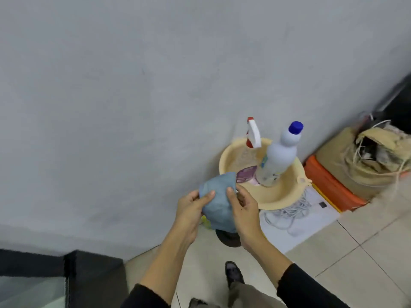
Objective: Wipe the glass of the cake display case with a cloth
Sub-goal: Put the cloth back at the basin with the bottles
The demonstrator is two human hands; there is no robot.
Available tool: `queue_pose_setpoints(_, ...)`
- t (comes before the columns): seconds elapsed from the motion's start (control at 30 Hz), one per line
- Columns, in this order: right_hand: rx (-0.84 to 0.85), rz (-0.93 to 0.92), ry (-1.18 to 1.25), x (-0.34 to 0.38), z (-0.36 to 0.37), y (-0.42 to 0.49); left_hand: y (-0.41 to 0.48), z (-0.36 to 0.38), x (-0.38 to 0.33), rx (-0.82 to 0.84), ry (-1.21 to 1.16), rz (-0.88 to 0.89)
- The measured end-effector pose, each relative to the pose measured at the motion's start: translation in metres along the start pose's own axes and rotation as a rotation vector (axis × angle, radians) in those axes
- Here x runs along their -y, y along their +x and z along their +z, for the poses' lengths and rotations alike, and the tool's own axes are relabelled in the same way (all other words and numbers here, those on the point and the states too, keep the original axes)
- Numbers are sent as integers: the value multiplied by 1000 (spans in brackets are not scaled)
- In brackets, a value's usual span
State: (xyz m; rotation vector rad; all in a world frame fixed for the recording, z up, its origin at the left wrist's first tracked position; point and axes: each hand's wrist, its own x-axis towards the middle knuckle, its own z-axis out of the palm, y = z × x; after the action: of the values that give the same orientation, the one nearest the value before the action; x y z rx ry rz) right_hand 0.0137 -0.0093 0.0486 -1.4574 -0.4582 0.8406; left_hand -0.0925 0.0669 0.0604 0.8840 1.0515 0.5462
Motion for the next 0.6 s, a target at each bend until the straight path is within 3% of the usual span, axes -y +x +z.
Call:
queue_pose_setpoints(0.2,-252,62,-79,-23,-71,22,22,68,27,135,209,-17)
queue_pose_setpoints(0.6,-253,154,-608,-33,-111,57,53,100,47,-32,633,151)
